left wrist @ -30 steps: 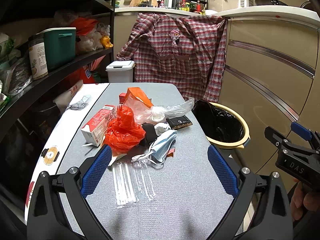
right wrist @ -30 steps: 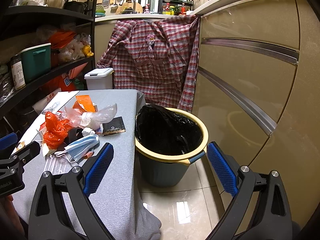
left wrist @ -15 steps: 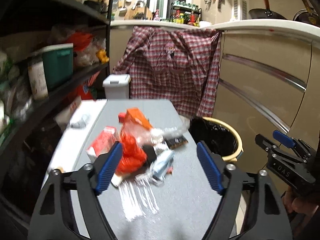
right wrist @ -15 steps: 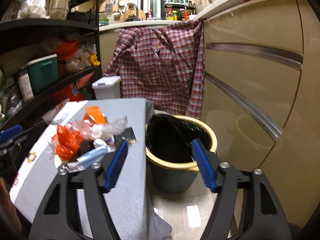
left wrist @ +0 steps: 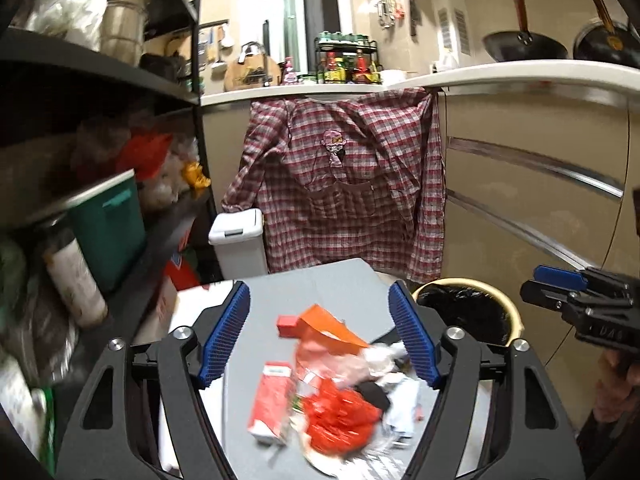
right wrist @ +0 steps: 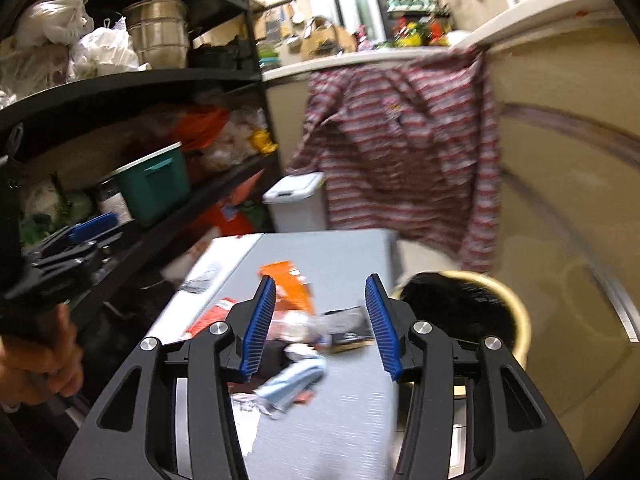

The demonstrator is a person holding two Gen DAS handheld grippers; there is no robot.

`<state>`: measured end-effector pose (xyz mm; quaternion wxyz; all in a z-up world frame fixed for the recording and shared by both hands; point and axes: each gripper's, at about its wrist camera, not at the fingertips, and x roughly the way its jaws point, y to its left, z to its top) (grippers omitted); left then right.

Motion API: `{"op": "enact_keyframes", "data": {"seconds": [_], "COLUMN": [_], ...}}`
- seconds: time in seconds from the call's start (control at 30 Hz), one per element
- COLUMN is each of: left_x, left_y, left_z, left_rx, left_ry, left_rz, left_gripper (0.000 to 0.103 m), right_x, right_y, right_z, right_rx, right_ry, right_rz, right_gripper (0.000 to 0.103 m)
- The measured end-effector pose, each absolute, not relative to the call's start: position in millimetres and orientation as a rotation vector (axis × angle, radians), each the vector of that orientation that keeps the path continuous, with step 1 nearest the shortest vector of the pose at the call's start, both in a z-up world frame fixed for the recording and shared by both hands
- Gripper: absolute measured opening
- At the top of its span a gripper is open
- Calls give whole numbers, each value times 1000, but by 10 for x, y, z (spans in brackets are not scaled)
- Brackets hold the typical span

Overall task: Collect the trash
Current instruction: 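Grasp the blue face mask with the right gripper while the left gripper grasps the red milk carton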

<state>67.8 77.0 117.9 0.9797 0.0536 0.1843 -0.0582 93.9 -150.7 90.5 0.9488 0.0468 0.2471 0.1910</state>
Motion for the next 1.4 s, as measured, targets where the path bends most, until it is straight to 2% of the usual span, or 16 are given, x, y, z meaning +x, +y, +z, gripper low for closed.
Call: {"op": "enact_keyframes", "data": {"seconds": [0.1, 0.2, 0.33, 0.53, 0.73, 1.03, 1.13, 1.2, 1.3, 1.4], "left_x": [805, 997, 1275, 1436, 1523, 1680, 1706, 1713, 1743, 1766], "left_y": [936, 1102, 1234, 1468, 1489, 1574, 1561, 1552, 1535, 1519], "left_z": [1006, 709, 446, 101, -180, -390, -463, -511, -564, -608], "left_rx": [93, 39, 24, -85, -44, -92, -88, -83, -79, -70], "left_ry": [378, 482, 620, 769, 858, 959, 991, 1008, 1029, 1046], "left_rz": [-95, -67, -58, -45, -33, -46, -48, -50, -54, -53], "left_gripper": [66, 65, 65, 65, 65, 65, 65, 65, 65, 64], "right_x": [1072, 1162, 1311, 1487, 1610, 1600, 1596, 1597, 1585, 1564], "right_y": [-1327, -1268, -1173, -1015, -963, -904, -913, -912, -900, -890], "right_z": [628, 241, -215, -616, -847, -936, -928, -923, -892, -822], "right_rx": [98, 158, 232, 282, 318, 269, 259, 257, 247, 235], "right_ry": [537, 614, 769, 911, 1013, 1051, 1049, 1049, 1042, 1021], "right_rz": [418, 446, 457, 456, 410, 381, 375, 377, 388, 399], "right_gripper": [32, 30, 30, 32, 32, 32, 25, 15, 7, 3]}}
